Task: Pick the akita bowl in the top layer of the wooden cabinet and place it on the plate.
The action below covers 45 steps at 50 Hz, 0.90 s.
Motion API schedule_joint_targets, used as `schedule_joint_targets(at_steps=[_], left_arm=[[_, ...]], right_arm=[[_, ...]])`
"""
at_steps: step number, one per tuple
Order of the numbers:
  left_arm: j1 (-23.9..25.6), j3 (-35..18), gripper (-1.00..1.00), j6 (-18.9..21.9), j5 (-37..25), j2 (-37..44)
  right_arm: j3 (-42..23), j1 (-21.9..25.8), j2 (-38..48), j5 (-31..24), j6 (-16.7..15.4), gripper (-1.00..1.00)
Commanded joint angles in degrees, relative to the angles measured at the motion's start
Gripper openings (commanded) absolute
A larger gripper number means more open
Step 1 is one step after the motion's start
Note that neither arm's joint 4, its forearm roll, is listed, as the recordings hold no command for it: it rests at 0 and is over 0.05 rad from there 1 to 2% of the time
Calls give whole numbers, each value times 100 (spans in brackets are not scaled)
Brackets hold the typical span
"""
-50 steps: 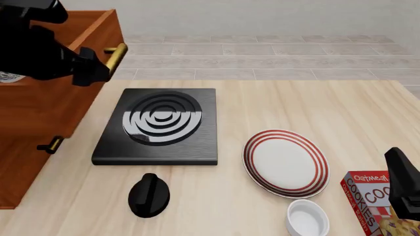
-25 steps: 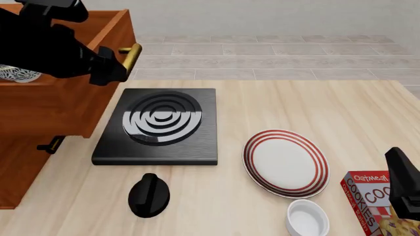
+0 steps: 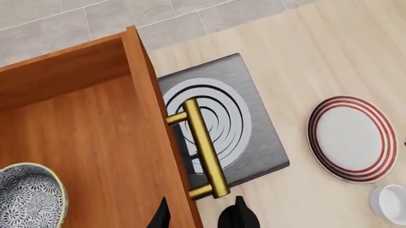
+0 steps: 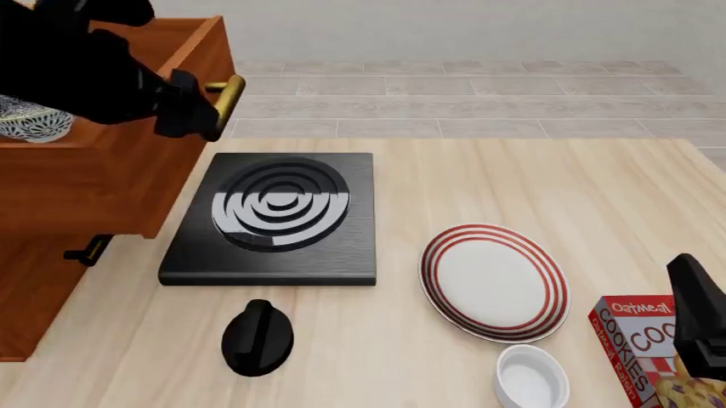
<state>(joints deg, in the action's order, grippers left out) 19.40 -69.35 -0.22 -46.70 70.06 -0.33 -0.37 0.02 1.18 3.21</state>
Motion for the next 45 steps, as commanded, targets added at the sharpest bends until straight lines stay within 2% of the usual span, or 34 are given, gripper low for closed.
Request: schedule_joint_targets(at_steps=[1,10,45], left_arm=[[7,-669,100,410,-81,50],[-202,-1078,100,607,-250,80],[-944,-1399,100,1187,-691,-64]], right_arm=[[-2,-21,0,17,3,100],[0,-13,0,32,15,100],[-15,47,-1,30,-5,100]])
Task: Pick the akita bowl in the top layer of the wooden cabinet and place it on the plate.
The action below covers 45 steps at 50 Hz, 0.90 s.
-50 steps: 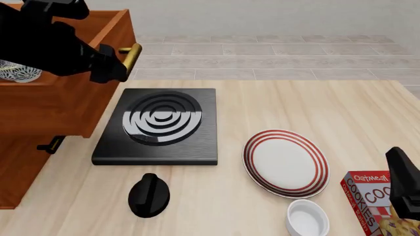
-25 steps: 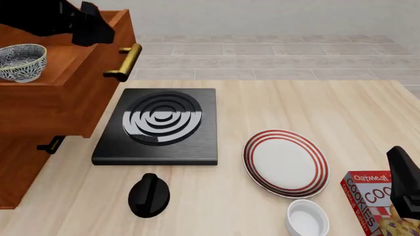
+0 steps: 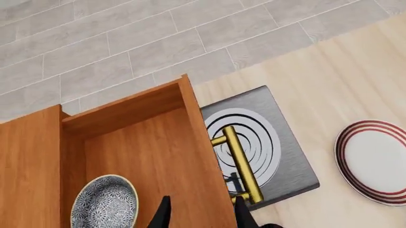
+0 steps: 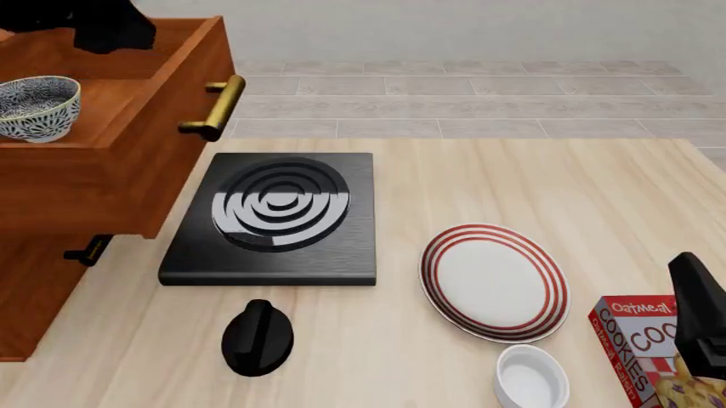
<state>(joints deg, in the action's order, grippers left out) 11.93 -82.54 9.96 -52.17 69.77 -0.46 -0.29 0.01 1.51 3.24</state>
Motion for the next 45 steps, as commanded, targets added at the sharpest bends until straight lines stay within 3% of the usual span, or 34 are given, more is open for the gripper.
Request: schedule_joint_targets(at_steps=[1,24,36,45], left_arm=[[-201,-83,100,193,-155,-29],[-990,-93,100,693,-210,101],[-1058,-144,100,586,-219,422],[-1205,-98,100,764,-201,544]], right_arm=[[-2,41,0,-1,-7,100],[0,39,0,3,-2,100],[-2,48,0,-3,-4,100],[-1,45,0,-9,-3,100]])
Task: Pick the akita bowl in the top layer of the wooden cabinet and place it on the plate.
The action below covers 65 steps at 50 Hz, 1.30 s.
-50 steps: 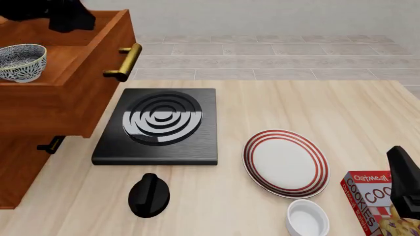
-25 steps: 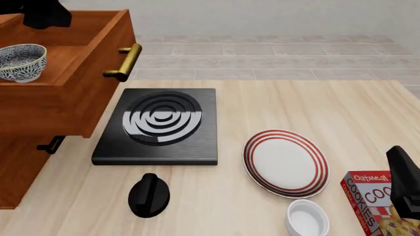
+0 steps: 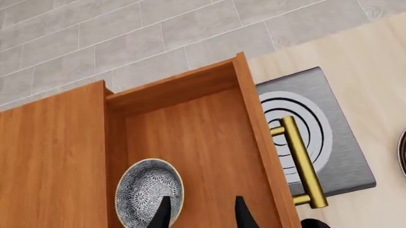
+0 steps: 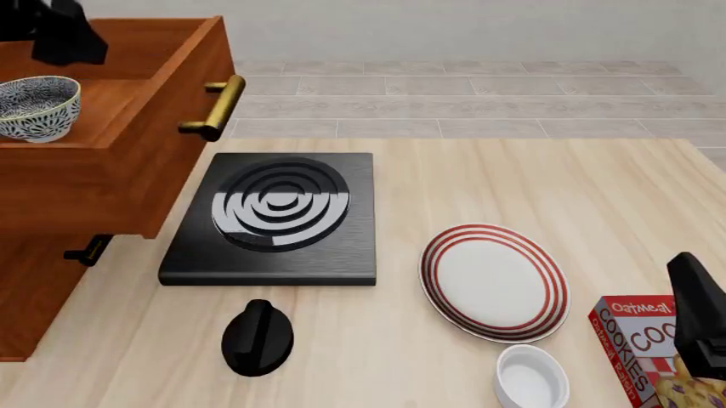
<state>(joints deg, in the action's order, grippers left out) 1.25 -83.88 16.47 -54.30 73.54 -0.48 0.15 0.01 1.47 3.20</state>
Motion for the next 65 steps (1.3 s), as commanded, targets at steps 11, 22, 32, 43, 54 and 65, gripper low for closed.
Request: schedule_joint_targets(at_steps=[11,22,32,43,54,65], left_arm=[[-327,-66,100,240,23,407],[-546,-167,100,392,31,656],[-660,24,100,483,190,723],[-557,155,100,370,308,743],[-546,509,100,329,533,713],[-491,871,100,210,723,625]], right_arm=[[2,15,0,-10,19,100],[5,-26,0,-3,53,100],[8,-23,0,-7,64,100],[6,-26,0,-7,56,100],[7,-36,1,-5,54,100],[5,-29,0,-14,39,100]])
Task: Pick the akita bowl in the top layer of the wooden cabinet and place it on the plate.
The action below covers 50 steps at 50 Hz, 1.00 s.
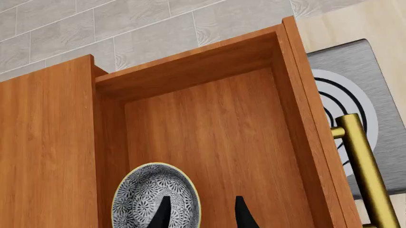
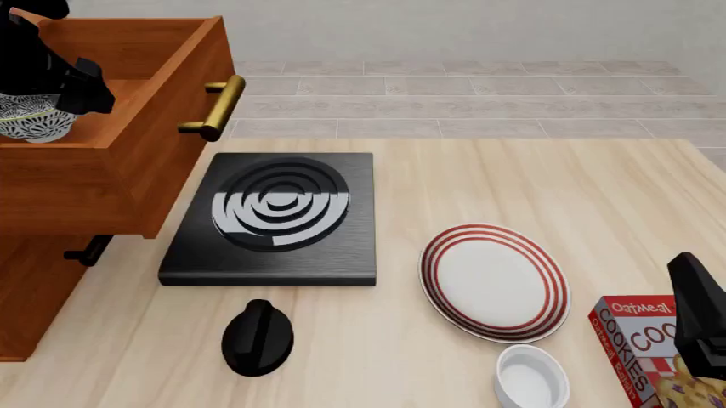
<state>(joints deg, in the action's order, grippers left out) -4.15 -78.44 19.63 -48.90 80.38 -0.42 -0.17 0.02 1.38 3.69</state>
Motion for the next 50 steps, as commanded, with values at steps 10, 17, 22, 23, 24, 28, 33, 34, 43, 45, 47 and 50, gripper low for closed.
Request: schedule_joint_targets(at_steps=[10,17,22,23,24,28,33,34,43,45,47,50], left_arm=[[-13,530,100,-116,326,-75],[-30,601,100,-137,372,-83],[-38,658,100,-163,409,-89],[-29,678,100,-164,419,-93],[-40,688,100,-157,431,-94],[-67,721,100,-154,472,-95],[-100,726,100,-165,490,-77],[-107,734,100,-160,503,-82],[-81,886,100,-225,619,-88],[-73,916,100,-225,645,-92],[-73,924,100,-242,654,-85],[-59,929,100,-219,672,-107]], right_arm=[[-4,2,0,-11,-17,100],[-5,5,0,-13,-21,100],[-10,0,0,-13,-21,100],[-11,-1,0,-14,-21,100],[-10,1,0,-14,-21,100],[-9,0,0,-13,-19,100],[-3,-11,0,-6,-12,100],[-2,-13,0,-6,-10,100],[0,-15,0,1,-15,100],[0,-13,0,3,-18,100],[1,-17,0,4,-14,100],[-1,-20,0,7,-17,100]])
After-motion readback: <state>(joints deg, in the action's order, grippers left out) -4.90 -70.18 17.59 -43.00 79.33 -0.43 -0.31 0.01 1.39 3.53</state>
